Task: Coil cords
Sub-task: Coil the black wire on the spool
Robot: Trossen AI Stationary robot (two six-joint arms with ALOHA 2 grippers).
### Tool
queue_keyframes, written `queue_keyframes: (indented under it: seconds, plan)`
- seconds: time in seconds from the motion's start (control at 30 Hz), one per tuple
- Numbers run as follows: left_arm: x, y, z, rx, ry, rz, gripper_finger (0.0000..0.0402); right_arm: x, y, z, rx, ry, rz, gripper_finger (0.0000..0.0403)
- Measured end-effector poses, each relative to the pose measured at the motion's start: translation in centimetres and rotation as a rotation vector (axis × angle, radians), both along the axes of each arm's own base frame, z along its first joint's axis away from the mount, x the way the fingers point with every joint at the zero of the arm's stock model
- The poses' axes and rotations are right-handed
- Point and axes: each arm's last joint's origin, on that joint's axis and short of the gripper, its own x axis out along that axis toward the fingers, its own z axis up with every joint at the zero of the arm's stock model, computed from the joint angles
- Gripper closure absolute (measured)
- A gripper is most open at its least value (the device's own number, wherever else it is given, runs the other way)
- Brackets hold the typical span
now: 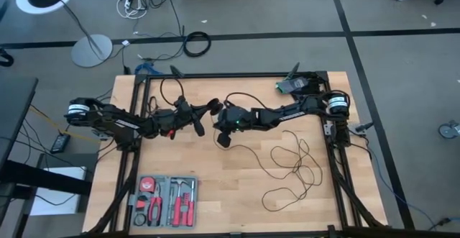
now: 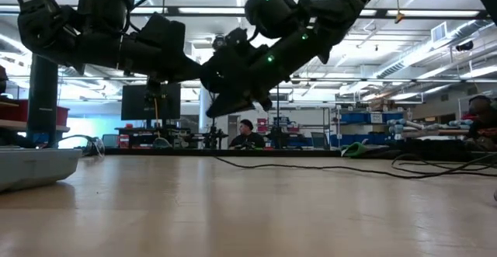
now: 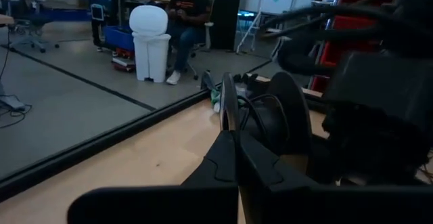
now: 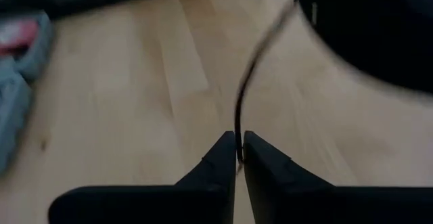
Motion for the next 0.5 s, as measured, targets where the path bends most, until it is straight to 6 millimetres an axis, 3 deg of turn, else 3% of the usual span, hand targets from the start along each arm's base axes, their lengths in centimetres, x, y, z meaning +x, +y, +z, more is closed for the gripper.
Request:
queue_keyframes:
  seconds: [0.23, 0.5]
  plan:
    - [-0.6, -0.1, -0.4, -0.002, -0.008, 0.001, 0.0401, -0.4, 0.4, -0.5, -0.018, 0.000, 0.016, 0.0373]
    - [-0.6, -0.1, -0.4, 0.000, -0.021, 0.002, 0.0401, -2.8, 1.1, -2.9, 0.039, -0.258, -0.006, 0.0372]
